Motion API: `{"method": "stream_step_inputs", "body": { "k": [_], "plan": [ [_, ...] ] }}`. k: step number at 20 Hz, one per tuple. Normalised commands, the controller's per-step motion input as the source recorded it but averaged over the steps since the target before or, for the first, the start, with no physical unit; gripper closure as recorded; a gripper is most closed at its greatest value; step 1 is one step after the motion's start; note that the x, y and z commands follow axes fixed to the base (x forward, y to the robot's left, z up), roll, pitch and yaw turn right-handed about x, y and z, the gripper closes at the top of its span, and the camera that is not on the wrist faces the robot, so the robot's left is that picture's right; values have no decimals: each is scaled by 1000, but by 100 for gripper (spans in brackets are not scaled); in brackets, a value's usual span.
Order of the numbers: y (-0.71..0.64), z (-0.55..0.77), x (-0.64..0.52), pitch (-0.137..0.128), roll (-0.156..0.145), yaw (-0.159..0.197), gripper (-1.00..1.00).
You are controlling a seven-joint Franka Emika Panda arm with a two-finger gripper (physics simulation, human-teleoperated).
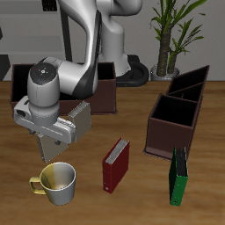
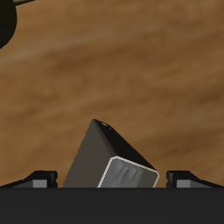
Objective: Place the right yellow book into the left desk caddy's left compartment
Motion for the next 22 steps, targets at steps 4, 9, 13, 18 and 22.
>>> {"method": "stream_step_inputs", "body": {
  "k": [4, 9, 13, 18, 22],
  "plan": [
    [59, -108, 68, 8, 5, -9, 100],
    [121, 174, -16, -22, 6, -5, 100],
    [125, 365, 35, -44, -21, -30, 100],
    [274, 533, -56, -64, 8, 12, 100],
    [275, 782, -196, -68, 7, 5, 100]
  ]
}}
